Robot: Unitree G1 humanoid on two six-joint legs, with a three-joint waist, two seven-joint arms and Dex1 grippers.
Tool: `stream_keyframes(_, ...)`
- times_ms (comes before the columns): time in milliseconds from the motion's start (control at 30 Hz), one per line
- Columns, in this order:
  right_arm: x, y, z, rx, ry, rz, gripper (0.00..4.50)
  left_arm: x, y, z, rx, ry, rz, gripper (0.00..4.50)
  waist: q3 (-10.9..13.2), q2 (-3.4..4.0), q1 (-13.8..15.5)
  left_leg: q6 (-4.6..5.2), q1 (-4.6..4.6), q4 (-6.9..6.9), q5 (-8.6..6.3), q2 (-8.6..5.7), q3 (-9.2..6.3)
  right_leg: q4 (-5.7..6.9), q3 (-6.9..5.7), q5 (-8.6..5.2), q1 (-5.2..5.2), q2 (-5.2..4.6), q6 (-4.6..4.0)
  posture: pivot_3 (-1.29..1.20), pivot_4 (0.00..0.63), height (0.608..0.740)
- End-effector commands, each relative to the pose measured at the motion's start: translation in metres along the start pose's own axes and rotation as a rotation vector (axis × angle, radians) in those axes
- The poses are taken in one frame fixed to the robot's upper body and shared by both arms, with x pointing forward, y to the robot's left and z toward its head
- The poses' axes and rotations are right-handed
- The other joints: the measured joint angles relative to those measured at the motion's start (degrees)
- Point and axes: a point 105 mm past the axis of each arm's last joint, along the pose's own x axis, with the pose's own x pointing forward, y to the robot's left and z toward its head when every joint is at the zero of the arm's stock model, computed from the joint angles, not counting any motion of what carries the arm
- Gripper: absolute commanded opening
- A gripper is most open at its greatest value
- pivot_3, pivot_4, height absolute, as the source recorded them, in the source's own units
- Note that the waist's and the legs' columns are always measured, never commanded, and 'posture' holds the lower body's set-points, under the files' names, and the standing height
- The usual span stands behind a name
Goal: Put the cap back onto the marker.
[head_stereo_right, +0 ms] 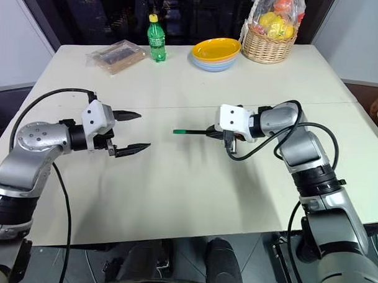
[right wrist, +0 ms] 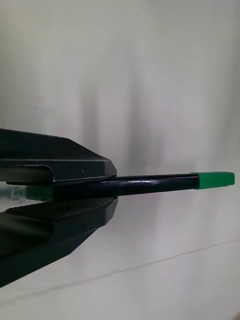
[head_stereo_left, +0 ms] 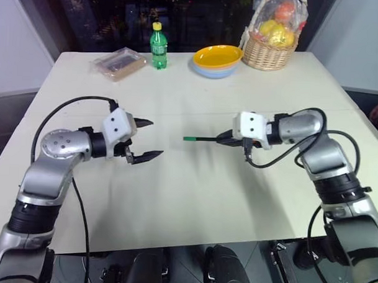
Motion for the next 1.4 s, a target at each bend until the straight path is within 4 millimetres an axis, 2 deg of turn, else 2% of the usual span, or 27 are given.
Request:
stream_keyframes(33, -0.026, -0.016, -0.003, 0.122, 0.008, -0.18, 0.0, -0.01, 0.008, 0.012, 0.009, -0.027, 0.082, 4.43, 0.0, 0.0, 0.01, 0.0, 0.0, 0.0, 0.0, 0.0, -0.02, 0.01, 0.0, 0.0, 0.0, 0.0, 0.0, 0.0, 0.15, 0.74)
stream_keyframes(167, -0.041, -0.016, -0.027, 0.281, 0.095, -0.335, 0.0, -0.011, 0.004, 0.008, -0.028, -0.025, 0.105, 4.43, 0.0, 0.0, 0.02, -0.01, 0.0, -0.02, 0.0, 0.0, -0.02, 0.0, 0.0, 0.0, 0.0, -0.03, -0.01, 0.0, 0.15, 0.74)
stream_keyframes(300, -0.059, -0.003, -0.059, 0.48, 0.216, -0.507, 0.0, -0.008, -0.003, 0.008, -0.056, -0.034, 0.099, 4.43, 0.0, 0.0, 0.17, 0.02, -0.02, -0.03, -0.03, -0.01, -0.03, -0.02, 0.0, -0.01, -0.01, -0.06, -0.03, 0.0, 0.15, 0.74)
stream_keyframes(533, -0.081, 0.019, -0.088, 0.673, 0.342, -0.729, 0.0, -0.003, -0.009, 0.007, -0.087, -0.038, 0.058, 4.43, -0.01, 0.0, 0.02, 0.16, 0.0, -0.06, -0.11, -0.02, -0.05, -0.01, 0.01, -0.08, -0.02, -0.07, -0.16, 0.0, 0.15, 0.74)
stream_keyframes(767, -0.093, 0.032, -0.106, 0.779, 0.402, -0.852, 0.0, 0.009, -0.012, 0.01, -0.103, -0.056, 0.015, 4.43, 0.0, 0.0, 0.17, 0.19, 0.0, -0.06, -0.12, -0.06, -0.05, -0.02, 0.01, -0.08, -0.01, -0.07, -0.17, 0.0, 0.15, 0.74)
stream_keyframes(1100, -0.111, 0.046, -0.125, 0.859, 0.456, -0.922, 0.0, 0.022, -0.018, 0.022, -0.103, -0.095, -0.098, 4.43, 0.0, -0.01, 0.07, 0.21, 0.0, -0.06, -0.13, -0.05, -0.05, -0.04, 0.01, -0.02, 0.0, 0.0, -0.02, 0.0, 0.15, 0.74)
stream_keyframes(1400, -0.124, 0.05, -0.147, 0.89, 0.496, -0.953, 0.0, 0.002, -0.019, 0.061, -0.06, -0.178, -0.184, 4.43, 0.0, -0.01, 0.04, 0.22, 0.0, -0.06, -0.14, -0.05, -0.06, -0.05, 0.03, -0.03, 0.01, 0.01, -0.01, 0.0, 0.15, 0.74)
